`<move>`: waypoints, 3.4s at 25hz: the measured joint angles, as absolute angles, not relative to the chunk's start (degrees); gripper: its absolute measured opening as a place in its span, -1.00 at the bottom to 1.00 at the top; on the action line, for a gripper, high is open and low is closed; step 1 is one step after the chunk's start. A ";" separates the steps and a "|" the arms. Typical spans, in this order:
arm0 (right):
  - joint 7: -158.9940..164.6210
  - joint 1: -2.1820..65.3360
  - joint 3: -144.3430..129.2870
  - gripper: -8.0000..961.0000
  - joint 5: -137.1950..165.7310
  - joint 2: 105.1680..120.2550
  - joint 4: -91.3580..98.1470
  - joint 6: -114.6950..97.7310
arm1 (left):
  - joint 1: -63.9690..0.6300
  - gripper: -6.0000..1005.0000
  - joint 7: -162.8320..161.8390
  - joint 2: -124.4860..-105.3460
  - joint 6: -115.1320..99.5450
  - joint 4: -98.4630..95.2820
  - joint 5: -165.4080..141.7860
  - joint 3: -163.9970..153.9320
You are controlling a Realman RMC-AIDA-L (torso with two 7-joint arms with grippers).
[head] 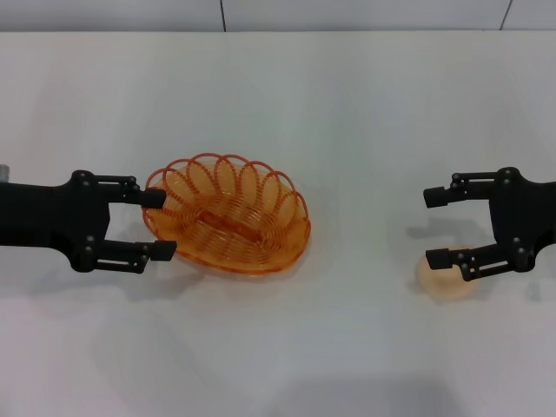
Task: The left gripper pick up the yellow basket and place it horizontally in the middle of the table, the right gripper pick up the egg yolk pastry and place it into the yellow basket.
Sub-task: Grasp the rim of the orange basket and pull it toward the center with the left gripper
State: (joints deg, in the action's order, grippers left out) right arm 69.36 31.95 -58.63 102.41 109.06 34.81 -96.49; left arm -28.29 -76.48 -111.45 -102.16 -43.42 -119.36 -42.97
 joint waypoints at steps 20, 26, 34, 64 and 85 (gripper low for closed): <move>68.77 31.91 -58.16 0.68 102.29 109.86 34.81 -95.48 | -27.92 0.46 -77.80 -111.49 -101.44 -44.79 -118.84 -41.88; 68.70 31.09 -58.08 0.68 102.12 110.09 36.14 -94.79 | -26.09 0.46 -94.04 -113.92 -101.76 -58.28 -118.77 -39.36; 67.24 29.34 -57.99 0.68 102.09 111.34 38.52 -94.45 | -28.27 0.45 -124.94 -113.01 -100.92 -69.23 -125.55 -39.59; 63.45 28.01 -59.32 0.68 102.49 113.21 39.31 -96.25 | -45.75 0.43 -140.64 -116.83 -82.12 -49.56 -155.20 -50.15; 63.63 27.98 -58.88 0.67 102.46 113.79 40.09 -96.05 | -46.07 -0.51 -138.68 -118.63 -79.28 -46.46 -153.00 -53.08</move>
State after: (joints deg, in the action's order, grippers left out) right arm 63.64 27.98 -58.88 102.46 113.79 40.09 -96.05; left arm -46.07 -138.68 -118.63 -79.28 -46.46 -153.00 -53.08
